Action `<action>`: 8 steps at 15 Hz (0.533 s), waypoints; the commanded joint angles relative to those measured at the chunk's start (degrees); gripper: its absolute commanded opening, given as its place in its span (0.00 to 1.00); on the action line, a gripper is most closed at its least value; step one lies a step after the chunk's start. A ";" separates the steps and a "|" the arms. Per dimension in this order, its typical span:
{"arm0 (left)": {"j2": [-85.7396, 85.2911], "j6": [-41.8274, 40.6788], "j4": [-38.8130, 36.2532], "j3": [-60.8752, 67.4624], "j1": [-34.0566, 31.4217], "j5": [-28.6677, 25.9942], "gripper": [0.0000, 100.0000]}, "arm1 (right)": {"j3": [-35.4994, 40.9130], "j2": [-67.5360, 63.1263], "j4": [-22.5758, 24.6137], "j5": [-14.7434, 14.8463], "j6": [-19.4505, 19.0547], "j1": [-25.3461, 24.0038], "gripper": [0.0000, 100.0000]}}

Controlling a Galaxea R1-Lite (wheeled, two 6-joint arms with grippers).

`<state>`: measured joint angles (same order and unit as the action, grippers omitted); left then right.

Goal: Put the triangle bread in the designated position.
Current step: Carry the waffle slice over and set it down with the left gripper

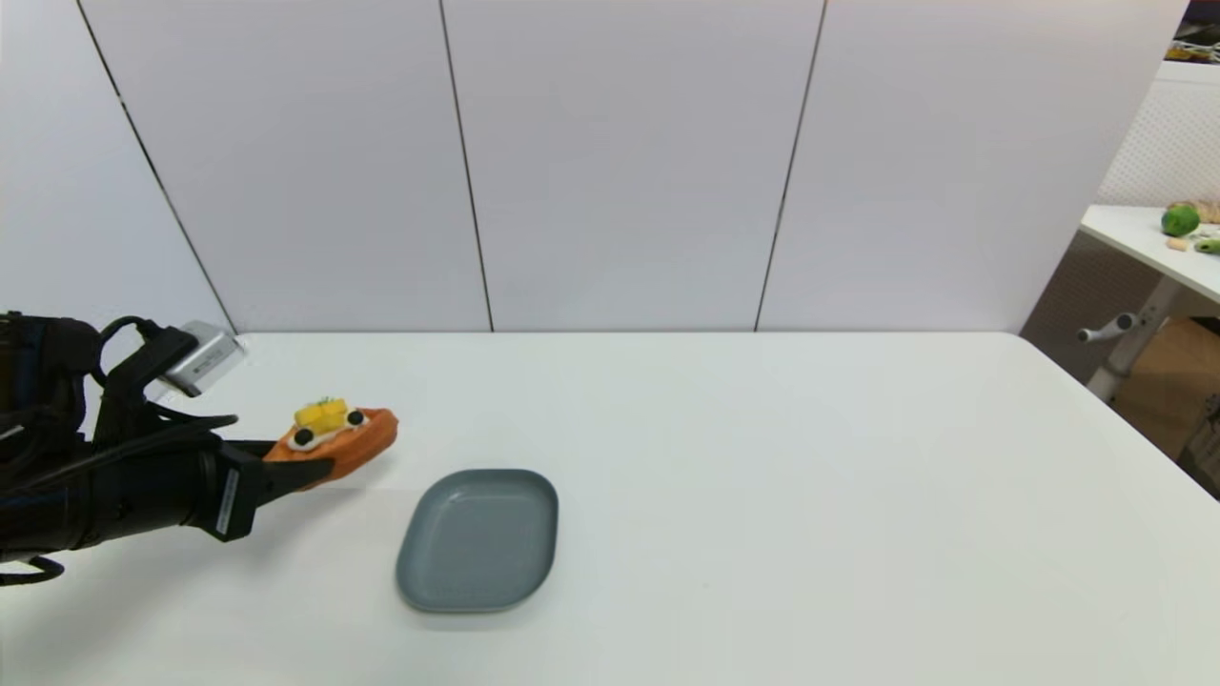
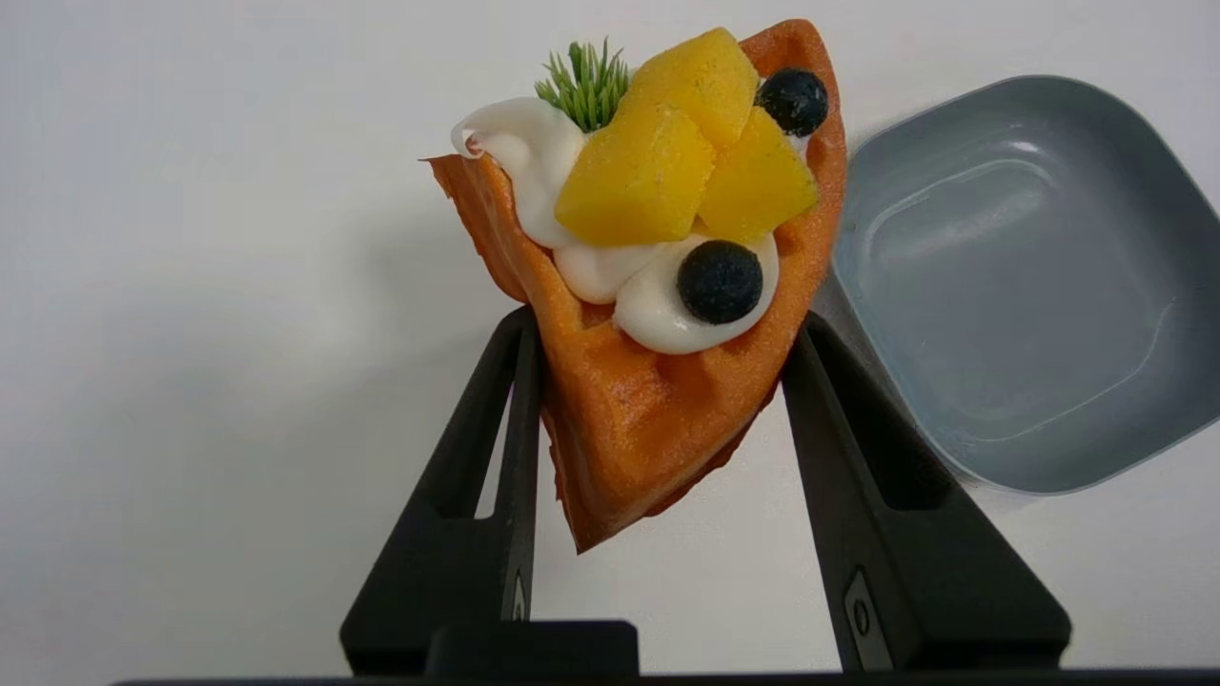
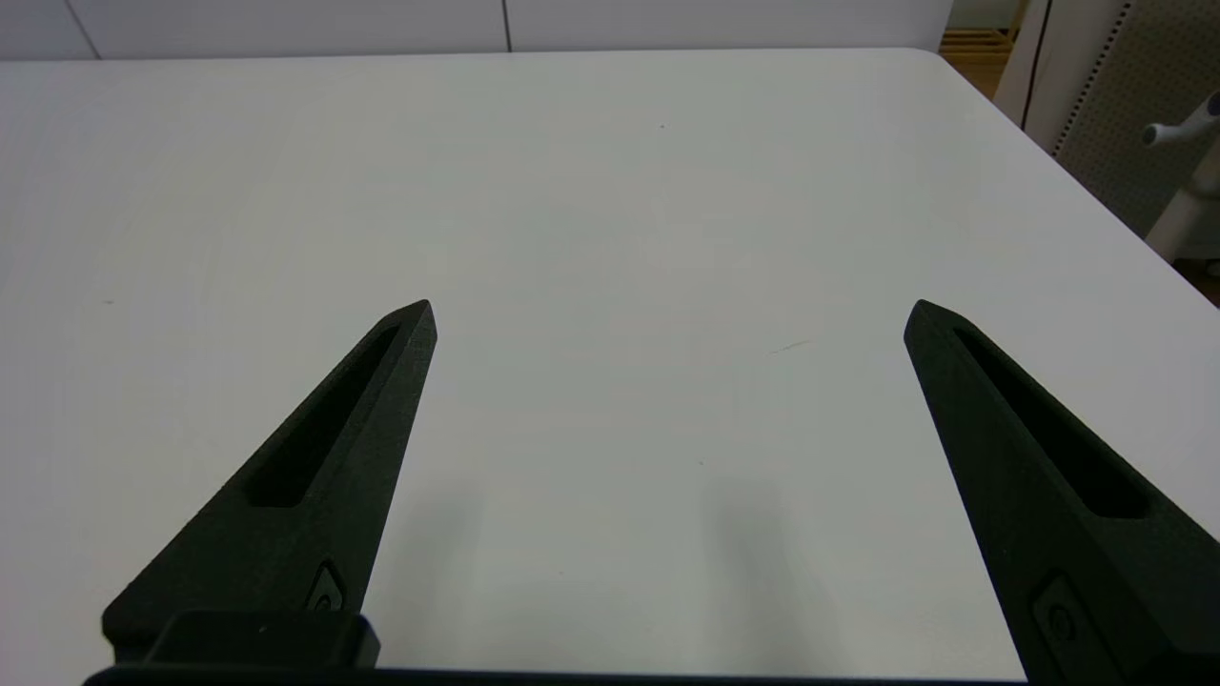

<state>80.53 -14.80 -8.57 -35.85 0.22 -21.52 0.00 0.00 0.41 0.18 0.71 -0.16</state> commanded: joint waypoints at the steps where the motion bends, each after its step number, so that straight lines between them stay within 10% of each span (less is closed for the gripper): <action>1: 2.70 -0.05 -5.05 5.79 0.22 -0.19 0.00 | 0.09 0.00 0.02 -0.01 0.00 -0.02 1.00; 7: 3.49 -0.05 -5.58 7.20 0.22 -0.19 0.00 | 0.09 -0.09 0.02 -0.01 0.00 -0.02 1.00; 8: 3.49 -0.05 -5.58 7.29 0.22 -0.19 1.00 | 0.09 0.00 0.02 -0.01 0.00 -0.02 1.00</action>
<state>83.57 -14.76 -14.08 -28.77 0.41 -21.60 0.00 0.00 0.41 0.18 0.71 -0.16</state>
